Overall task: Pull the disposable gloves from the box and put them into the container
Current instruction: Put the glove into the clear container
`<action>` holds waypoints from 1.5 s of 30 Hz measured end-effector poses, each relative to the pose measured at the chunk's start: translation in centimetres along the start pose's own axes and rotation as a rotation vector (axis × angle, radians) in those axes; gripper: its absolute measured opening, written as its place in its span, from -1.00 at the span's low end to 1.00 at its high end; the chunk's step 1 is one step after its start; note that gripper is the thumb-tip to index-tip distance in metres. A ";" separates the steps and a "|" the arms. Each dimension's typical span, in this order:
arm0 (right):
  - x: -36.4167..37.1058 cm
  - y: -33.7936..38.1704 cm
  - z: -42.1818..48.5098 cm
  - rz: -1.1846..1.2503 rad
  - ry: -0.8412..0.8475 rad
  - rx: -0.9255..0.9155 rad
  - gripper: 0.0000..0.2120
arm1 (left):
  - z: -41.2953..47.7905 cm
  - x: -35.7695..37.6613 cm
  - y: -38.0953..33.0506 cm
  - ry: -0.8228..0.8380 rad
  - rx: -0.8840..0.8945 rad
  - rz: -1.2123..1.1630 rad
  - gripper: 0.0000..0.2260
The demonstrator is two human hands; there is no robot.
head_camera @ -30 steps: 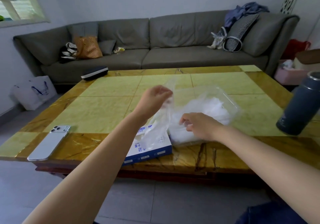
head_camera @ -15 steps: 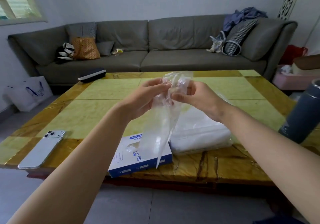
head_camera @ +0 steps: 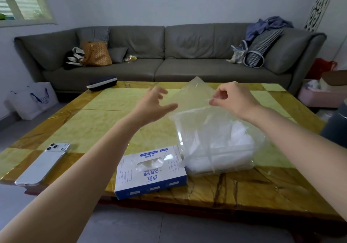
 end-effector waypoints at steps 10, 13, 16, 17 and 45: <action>1.4 -1.7 1.1 -0.131 0.313 0.037 -0.71 | 4.0 -0.7 -7.9 -0.107 0.237 -0.014 -0.92; 0.5 -3.5 1.3 -0.001 0.257 0.101 -0.87 | 4.9 -0.9 -8.2 -0.202 0.228 -0.051 -0.87; -2.8 -3.2 2.4 -0.015 -0.026 0.021 -0.90 | 5.4 -2.9 -8.7 -0.341 0.236 -0.085 -0.88; -4.0 -2.3 2.4 -0.052 -0.130 -0.053 -0.94 | 5.3 -3.7 -9.0 -0.383 0.254 -0.116 -0.90; 6.7 -7.6 -0.6 -0.003 0.549 0.119 -0.83 | 3.3 13.0 -7.6 0.411 0.293 0.557 -0.75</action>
Point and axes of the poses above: each hand's wrist, its own z-axis towards the middle knuckle, its own x-axis out of the palm, y = z × x, the point moved 9 cm from there along z, towards the middle knuckle, and after that the axes turned 14 degrees about z, right-handed, at the moved point
